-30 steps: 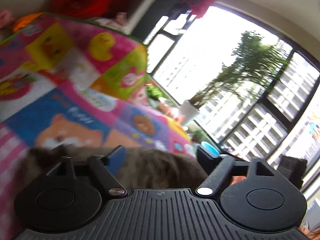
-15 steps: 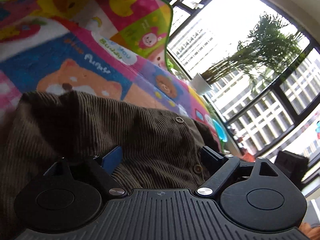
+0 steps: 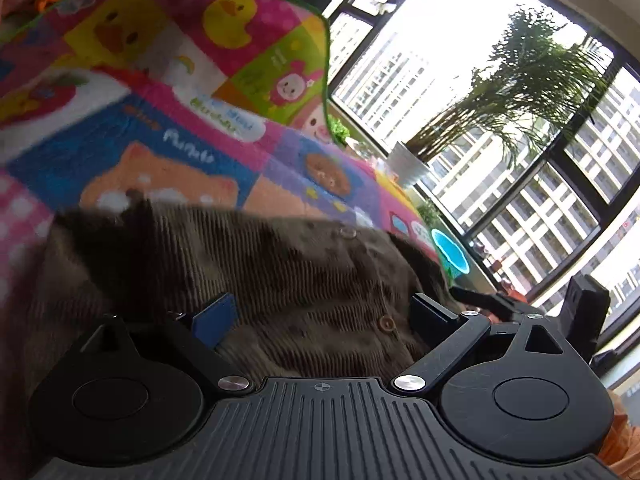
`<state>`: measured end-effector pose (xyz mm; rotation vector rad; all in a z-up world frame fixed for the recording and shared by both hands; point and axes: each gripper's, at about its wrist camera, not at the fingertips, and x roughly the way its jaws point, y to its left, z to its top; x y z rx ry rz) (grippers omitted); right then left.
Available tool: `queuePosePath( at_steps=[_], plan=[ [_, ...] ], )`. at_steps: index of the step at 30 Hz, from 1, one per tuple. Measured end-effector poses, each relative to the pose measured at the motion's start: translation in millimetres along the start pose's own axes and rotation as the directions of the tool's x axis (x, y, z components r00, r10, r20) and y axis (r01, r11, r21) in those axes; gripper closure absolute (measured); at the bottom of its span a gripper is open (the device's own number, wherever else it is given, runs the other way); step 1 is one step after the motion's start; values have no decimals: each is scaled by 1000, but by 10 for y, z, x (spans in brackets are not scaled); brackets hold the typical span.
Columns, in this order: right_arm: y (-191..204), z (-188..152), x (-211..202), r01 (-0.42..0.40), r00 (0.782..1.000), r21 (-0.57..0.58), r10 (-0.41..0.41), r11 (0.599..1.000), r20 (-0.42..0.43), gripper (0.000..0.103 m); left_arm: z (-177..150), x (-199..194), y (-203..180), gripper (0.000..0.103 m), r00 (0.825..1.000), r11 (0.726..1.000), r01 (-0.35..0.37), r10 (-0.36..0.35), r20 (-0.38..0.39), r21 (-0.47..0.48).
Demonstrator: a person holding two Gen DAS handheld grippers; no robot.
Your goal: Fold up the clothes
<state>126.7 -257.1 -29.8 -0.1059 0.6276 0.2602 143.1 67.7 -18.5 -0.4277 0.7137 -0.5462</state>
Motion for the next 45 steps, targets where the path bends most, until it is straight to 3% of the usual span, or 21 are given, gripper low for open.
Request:
queuePosePath(
  at_steps=[5, 8, 12, 14, 17, 19, 22, 25, 28, 33, 36, 39, 40, 42, 45],
  plan=[
    [-104, 317, 98, 142, 987, -42, -139, 989, 79, 0, 38, -27, -31, 5, 999, 999, 37, -37, 11, -37],
    [-194, 456, 225, 159, 985, -68, -153, 985, 75, 0, -83, 38, -79, 4, 998, 998, 57, -57, -22, -5],
    [-163, 309, 660, 300, 952, -308, -306, 903, 29, 0, -205, 174, -4, 4, 998, 998, -41, 43, -42, 48],
    [-129, 262, 681, 353, 934, -350, -350, 868, 74, 0, -229, 142, -4, 4, 998, 997, -46, 48, -30, 66],
    [-46, 284, 541, 393, 918, -360, -381, 846, 107, 0, -250, 57, -27, 4, 997, 994, -71, 72, -6, 84],
    [23, 276, 314, 369, 929, -347, -341, 862, 141, 0, -277, -70, -76, 4, 998, 993, -65, 64, 15, 96],
    [105, 228, -62, 289, 953, -297, -244, 910, 180, 0, -386, -276, -189, 4, 1000, 992, 21, -23, 20, 126],
    [188, 71, -163, 205, 977, -265, -181, 942, 112, 0, -541, -314, -251, 3, 998, 986, 68, -65, -23, 151],
    [305, -208, -64, 220, 975, -292, -208, 931, 72, 0, -689, -230, -225, 3, 997, 988, 32, -22, -70, 152],
    [418, -222, -189, 267, 963, -269, -250, 925, 95, 0, -691, -328, -333, 3, 999, 987, 13, -5, -51, 162],
    [428, -198, -438, 140, 986, -207, -117, 968, 120, 0, -682, -445, -402, 2, 999, 984, 34, -31, -19, 178],
    [532, -291, -581, 23, 994, -188, -2, 982, 113, 0, -708, -378, -348, 0, 998, 987, -11, 21, -55, 161],
    [594, -347, -570, 7, 996, -200, 11, 980, 90, 0, -720, -357, -339, 0, 997, 986, -24, 36, -67, 166],
    [716, -492, -439, 43, 999, -250, -37, 967, 30, 0, -747, -335, -349, 0, 995, 981, -39, 56, -83, 192],
    [690, -580, -417, 46, 999, -212, -43, 976, 19, 0, -774, -341, -374, 0, 992, 973, -50, 74, -101, 224]
  ],
)
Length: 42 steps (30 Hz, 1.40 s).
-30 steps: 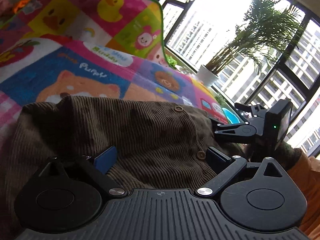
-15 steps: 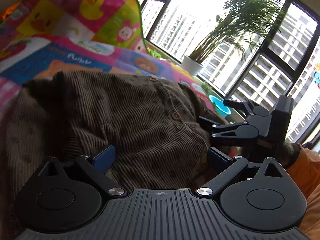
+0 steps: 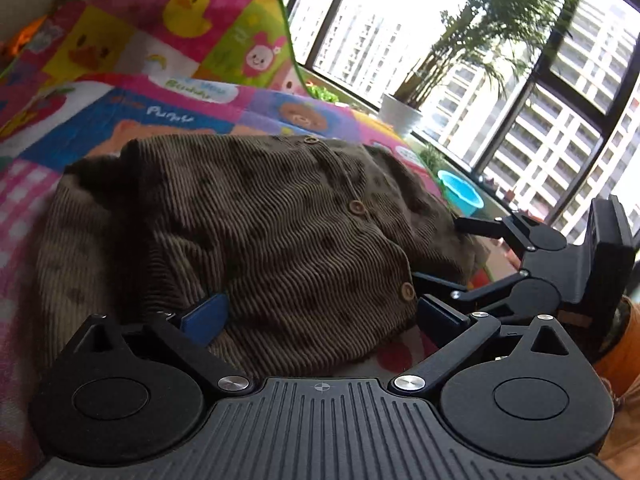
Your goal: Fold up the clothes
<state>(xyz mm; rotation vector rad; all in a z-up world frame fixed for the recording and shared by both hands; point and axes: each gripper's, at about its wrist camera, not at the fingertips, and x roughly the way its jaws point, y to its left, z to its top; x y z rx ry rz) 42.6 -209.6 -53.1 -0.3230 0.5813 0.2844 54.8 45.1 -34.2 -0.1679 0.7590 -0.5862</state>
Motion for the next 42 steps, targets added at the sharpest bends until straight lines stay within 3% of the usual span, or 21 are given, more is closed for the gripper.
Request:
queuePosePath(
  at_steps=[4, 7, 9, 13, 15, 16, 19, 21, 24, 28, 31, 32, 33, 37, 42],
  plan=[
    [-153, 27, -105, -61, 998, 48, 61, 997, 3, 0, 19, -137, 25, 0, 999, 1000, 11, -10, 37, -12],
    [-282, 67, -277, -112, 991, 121, 102, 986, 84, 0, 106, -283, 53, 0, 993, 999, 34, -29, 116, -42],
    [-426, 138, -290, -172, 980, 232, 143, 957, 136, 0, 182, -272, 79, 0, 990, 997, 25, -15, 143, -71],
    [-620, 132, -62, -349, 937, 461, 300, 816, 178, 0, 244, -24, 156, 0, 986, 984, -120, 133, 100, -132],
    [-565, 67, 124, -312, 948, 493, 302, 812, 102, 0, 195, 117, 232, 0, 977, 968, -202, 209, 38, -146],
    [-529, 34, 201, -290, 953, 498, 295, 817, 71, 0, 158, 153, 246, 0, 972, 965, -229, 234, 29, -131],
    [-269, 15, 200, -197, 980, 352, 198, 915, 34, 0, 84, 150, 238, 0, 965, 963, -257, 260, 37, -79],
    [-102, 29, 214, -134, 990, 270, 139, 954, 0, 0, 76, 105, 259, 0, 966, 963, -253, 257, 36, -89],
    [-99, 29, 216, -130, 991, 277, 136, 952, -4, 0, 74, -60, 333, 0, 956, 949, -273, 286, 70, -157],
    [-150, -3, 211, -153, 988, 290, 154, 945, 17, 0, 14, -343, 552, 1, 902, 894, -380, 415, 118, -236],
    [-147, 11, 240, -151, 988, 289, 151, 945, 20, 0, -62, -433, 720, 13, 877, 854, -433, 473, 82, -288],
    [-148, 6, 231, -150, 988, 287, 150, 946, 21, 0, -79, -433, 734, 22, 875, 851, -440, 478, 75, -287],
    [-148, 0, 222, -149, 989, 285, 149, 947, 23, 0, -88, -430, 724, 22, 872, 851, -447, 483, 77, -276],
    [-147, -6, 202, -147, 989, 278, 146, 949, 25, 0, -77, -343, 678, 25, 890, 878, -418, 447, 87, -236],
    [-150, 12, 157, -146, 989, 260, 137, 955, 51, 0, -53, -247, 702, 54, 931, 925, -327, 350, 99, -192]
  ],
)
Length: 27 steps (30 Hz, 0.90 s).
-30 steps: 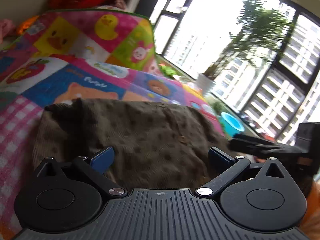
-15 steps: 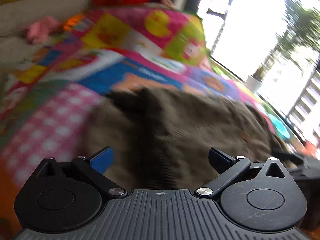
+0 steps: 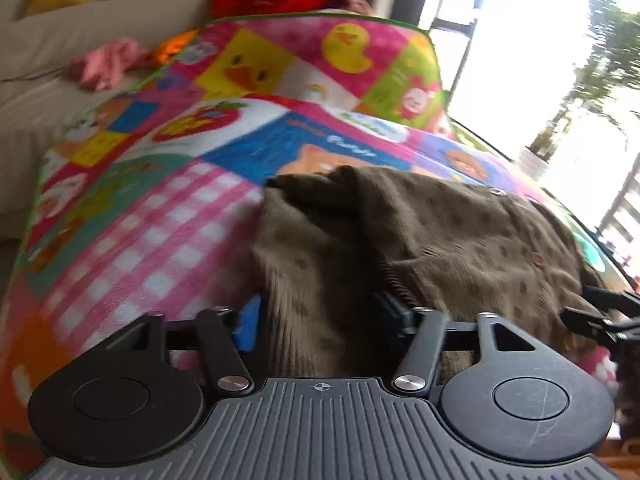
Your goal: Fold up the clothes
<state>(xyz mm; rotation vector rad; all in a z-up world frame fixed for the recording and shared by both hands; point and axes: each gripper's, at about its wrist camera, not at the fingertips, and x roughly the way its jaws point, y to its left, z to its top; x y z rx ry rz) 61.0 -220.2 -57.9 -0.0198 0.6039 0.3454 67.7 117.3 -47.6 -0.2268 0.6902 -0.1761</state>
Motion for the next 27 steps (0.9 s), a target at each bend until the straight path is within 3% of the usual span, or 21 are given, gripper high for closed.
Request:
queuePosePath(
  at_steps=[1, 3, 5, 7, 10, 13, 16, 20, 21, 23, 25, 27],
  plan=[
    [15, 8, -14, 5, 1000, -10, -5, 1000, 8, 0, 16, 14, 23, 61, 999, 999, 31, -31, -9, -21],
    [99, 33, -85, 34, 998, -67, -31, 997, 51, 0, 60, 32, 88, 90, 995, 991, 95, -98, -30, -99],
    [236, 97, -206, 26, 994, -137, -11, 990, 109, 0, 109, 35, 108, 93, 988, 978, 143, -151, -38, -151],
    [378, 178, -326, -14, 988, -195, 44, 981, 151, 0, 179, 0, 13, 94, 985, 977, 165, -170, -26, -135],
    [683, 291, -346, -148, 976, -278, 184, 949, 112, 0, 327, -64, -122, 95, 969, 961, 245, -247, -3, -126],
    [1124, 261, -210, -230, 963, -383, 265, 895, 42, 0, 454, -80, -234, 94, 956, 949, 293, -294, 2, -114],
    [1522, 207, -72, -204, 966, -490, 256, 848, 40, 0, 526, -57, -314, 94, 945, 939, 325, -328, -7, -115],
    [1752, 181, 261, 2, 986, -572, 94, 820, 139, 0, 575, -41, -408, 94, 932, 927, 358, -361, -8, -109],
    [1733, 196, 340, 11, 989, -566, 76, 824, 130, 6, 579, -38, -424, 94, 929, 924, 366, -369, -5, -108],
    [1626, 263, 444, -31, 993, -507, 86, 861, 86, 26, 588, -29, -466, 94, 929, 924, 368, -370, -1, -103],
    [1446, 367, 452, -87, 991, -411, 122, 907, 59, 53, 611, -35, -506, 93, 936, 932, 350, -351, 7, -90],
    [1271, 469, 436, -125, 987, -317, 151, 940, 59, 65, 681, -57, -538, 78, 944, 940, 331, -329, 30, -79]
  ],
)
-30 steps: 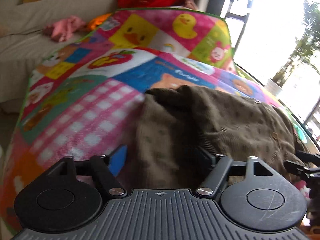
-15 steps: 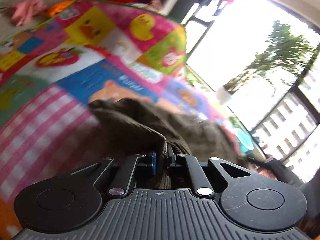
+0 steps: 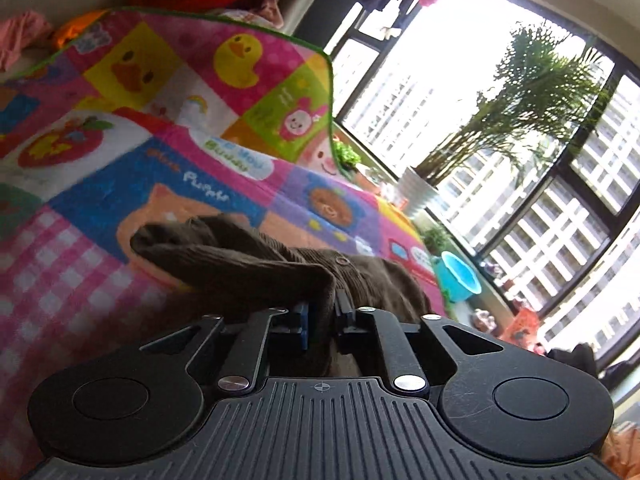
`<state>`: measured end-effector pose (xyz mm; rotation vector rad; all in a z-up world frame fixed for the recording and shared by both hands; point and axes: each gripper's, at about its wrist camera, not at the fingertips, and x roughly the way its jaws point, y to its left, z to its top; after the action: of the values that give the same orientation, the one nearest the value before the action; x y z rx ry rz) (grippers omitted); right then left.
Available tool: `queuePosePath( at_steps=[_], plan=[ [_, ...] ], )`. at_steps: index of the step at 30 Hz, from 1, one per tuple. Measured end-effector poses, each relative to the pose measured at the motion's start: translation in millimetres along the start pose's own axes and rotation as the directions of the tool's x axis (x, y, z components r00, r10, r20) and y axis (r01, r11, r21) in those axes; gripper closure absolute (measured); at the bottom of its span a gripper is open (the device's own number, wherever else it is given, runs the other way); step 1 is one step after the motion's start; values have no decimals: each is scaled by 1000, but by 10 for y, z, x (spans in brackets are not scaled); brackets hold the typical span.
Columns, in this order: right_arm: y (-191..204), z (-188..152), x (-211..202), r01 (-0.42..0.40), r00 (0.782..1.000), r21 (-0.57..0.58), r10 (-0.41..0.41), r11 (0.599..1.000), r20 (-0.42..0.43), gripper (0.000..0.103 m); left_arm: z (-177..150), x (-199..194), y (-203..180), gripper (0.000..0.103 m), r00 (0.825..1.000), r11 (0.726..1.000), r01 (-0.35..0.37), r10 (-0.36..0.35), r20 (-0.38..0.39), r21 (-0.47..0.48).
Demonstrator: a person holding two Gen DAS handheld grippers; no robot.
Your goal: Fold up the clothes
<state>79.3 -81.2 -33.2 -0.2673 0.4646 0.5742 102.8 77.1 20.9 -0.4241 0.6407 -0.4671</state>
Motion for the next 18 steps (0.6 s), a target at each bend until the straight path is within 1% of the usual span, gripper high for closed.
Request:
queuePosePath(
  at_steps=[1, 2, 4, 6, 7, 8, 11, 13, 15, 16, 18],
  plan=[
    [-95, 23, -31, -7, 1000, 47, 7, 999, 13, 73, 34, -4, -21, 74, 1000, 1000, -11, 10, 12, 5],
    [-192, 41, -88, -5, 999, 89, 2, 996, 35, 76, 79, -32, -44, 66, 999, 1000, -13, 13, 34, 3],
    [-391, 53, -235, 14, 996, 159, -27, 987, 83, 82, 199, -172, -104, 57, 995, 1000, 1, -1, 102, -6],
    [-663, 25, -452, 36, 990, 234, -66, 972, 122, 83, 314, -334, -168, 27, 983, 1000, 0, 2, 185, -8],
    [-814, 8, -549, 49, 987, 271, -87, 961, 133, 83, 357, -397, -199, 24, 976, 1000, -3, 3, 220, -3],
    [-959, -35, -637, 62, 984, 305, -109, 950, 138, 83, 380, -419, -231, 23, 972, 1000, -2, 1, 235, 2],
    [-1378, -247, -896, 133, 971, 397, -199, 908, 129, 83, 420, -405, -322, 17, 969, 1000, 8, -10, 247, 9],
    [-1616, -415, -986, 193, 961, 454, -261, 870, 91, 83, 389, -278, -379, 14, 976, 1000, 20, -22, 215, 13],
    [-1837, -540, -1005, 247, 951, 528, -307, 813, 28, 83, 314, -63, -436, 11, 987, 999, 32, -35, 155, 21],
    [-1943, -607, -1019, 271, 946, 560, -325, 783, -4, 83, 265, 64, -471, 11, 992, 999, 40, -43, 117, 30],
    [-2110, -781, -1093, 299, 941, 594, -335, 747, -52, 81, 156, 299, -547, 10, 997, 997, 56, -58, 48, 51]
  ],
)
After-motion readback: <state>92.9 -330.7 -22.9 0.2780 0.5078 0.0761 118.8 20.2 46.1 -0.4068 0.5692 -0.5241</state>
